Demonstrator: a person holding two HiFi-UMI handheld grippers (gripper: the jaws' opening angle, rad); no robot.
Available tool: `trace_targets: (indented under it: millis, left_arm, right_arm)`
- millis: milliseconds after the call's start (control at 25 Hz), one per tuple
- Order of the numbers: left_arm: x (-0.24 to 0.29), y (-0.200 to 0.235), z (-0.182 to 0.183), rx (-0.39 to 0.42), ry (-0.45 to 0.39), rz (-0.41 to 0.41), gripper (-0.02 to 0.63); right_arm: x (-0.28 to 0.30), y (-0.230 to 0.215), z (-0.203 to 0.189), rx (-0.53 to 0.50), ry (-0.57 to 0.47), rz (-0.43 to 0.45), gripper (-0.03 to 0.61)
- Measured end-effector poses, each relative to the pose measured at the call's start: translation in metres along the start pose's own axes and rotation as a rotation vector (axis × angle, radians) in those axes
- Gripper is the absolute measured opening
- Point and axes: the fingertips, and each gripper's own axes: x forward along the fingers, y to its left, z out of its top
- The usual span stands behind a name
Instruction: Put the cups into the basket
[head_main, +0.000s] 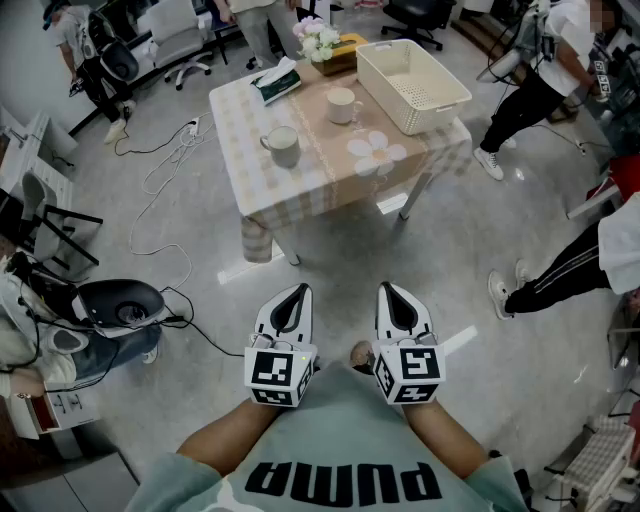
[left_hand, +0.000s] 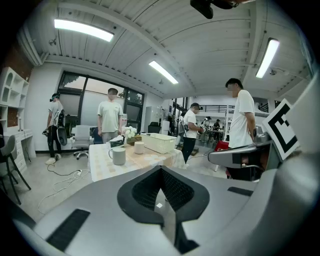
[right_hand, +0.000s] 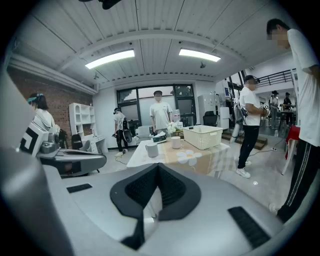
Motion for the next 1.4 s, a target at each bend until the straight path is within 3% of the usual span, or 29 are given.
trace_targets:
  millis: [560,880,1400]
  left_arm:
    - [0.009,-0.013,0.001,-0.010,-0.011,0.030,-0.003]
    - [0.025,-0.044,0.007,-0.004,-0.025,0.048,-0.003]
    - [0.038,-0.077,0.006,0.016,-0.018,0.068,-0.003]
  right_arm:
    - [0.000,-0.013,0.001,-0.009,-0.001,0.046,0.011]
    - [-0.008,-0.038,0.003,-0.056,-0.009,0.085,0.011]
    - [-0.012,-0.070,-0.001,-0.051,-0.013,0.109,0.011]
